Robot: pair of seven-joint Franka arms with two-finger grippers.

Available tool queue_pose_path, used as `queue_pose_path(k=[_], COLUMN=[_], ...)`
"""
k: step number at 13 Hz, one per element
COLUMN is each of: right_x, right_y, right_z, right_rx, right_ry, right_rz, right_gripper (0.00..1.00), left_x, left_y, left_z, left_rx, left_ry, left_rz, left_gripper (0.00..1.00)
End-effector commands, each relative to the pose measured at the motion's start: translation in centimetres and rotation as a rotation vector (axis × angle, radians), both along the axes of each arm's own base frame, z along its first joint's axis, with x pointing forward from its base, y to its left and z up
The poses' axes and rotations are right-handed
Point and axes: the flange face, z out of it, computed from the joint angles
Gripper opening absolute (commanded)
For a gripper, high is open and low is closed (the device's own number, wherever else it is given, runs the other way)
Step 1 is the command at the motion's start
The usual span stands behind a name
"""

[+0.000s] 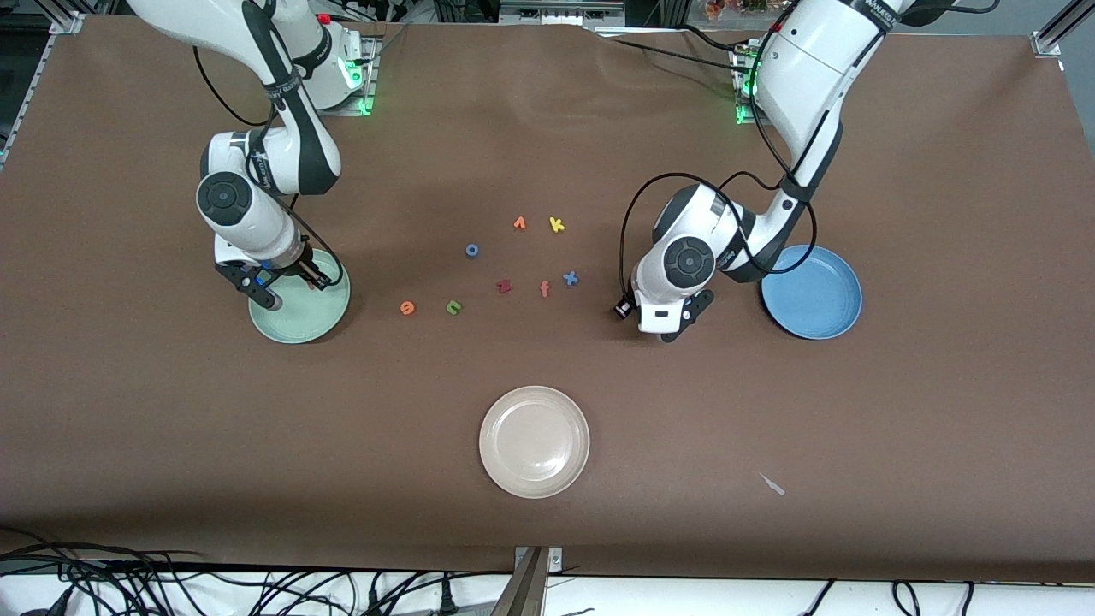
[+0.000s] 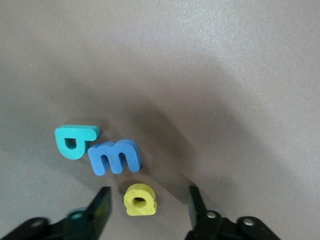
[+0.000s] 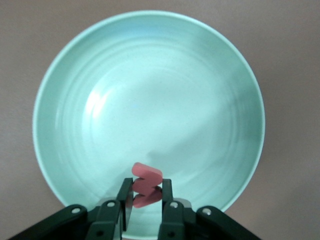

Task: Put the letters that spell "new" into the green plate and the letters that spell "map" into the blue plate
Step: 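Carry the pink W onto the green plate and open the right gripper, then grasp the yellow a with the left gripper while the right gripper returns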

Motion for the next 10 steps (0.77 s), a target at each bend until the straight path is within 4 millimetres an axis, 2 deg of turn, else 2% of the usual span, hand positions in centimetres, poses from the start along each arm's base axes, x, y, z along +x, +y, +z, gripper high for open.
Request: queue_pose_path(k=[1, 2, 3, 4, 6, 10], right_x=[-0.1, 0.2, 0.9, 1.6, 2.8, 5.9], right_y=[0.2, 0.6, 1.1, 2.7, 7.6, 18.1], right_z=[1.0, 1.5, 2.5, 3.4, 4.0, 2.5], right_rx=[0.019, 0.023, 0.032, 0.039, 0.051, 0.093], right_ry=[-0.011, -0.014, -0.036, -0.059, -0.079, -0.128], right_rz=[0.017, 0.02, 0.027, 0.029, -0.025, -0.228], right_gripper=[1.0, 1.0, 1.0, 1.0, 1.0, 1.0], left_x=[-0.4, -0.5, -0.4, -0.4, -0.5, -1.0], left_y=[0.0, 0.0, 0.1, 0.1, 0.1, 0.5], left_z=[-0.2, -0.4, -0.2, -0.2, -0.4, -0.9], left_rx=[-0.008, -0.007, -0.008, -0.008, -0.005, 0.003], left_ry=[0.01, 0.012, 0.009, 0.009, 0.013, 0.026], left_rz=[0.021, 0.018, 0.018, 0.018, 0.017, 0.004], left_gripper=[0.65, 0.62, 0.55, 0.48, 0.46, 0.46])
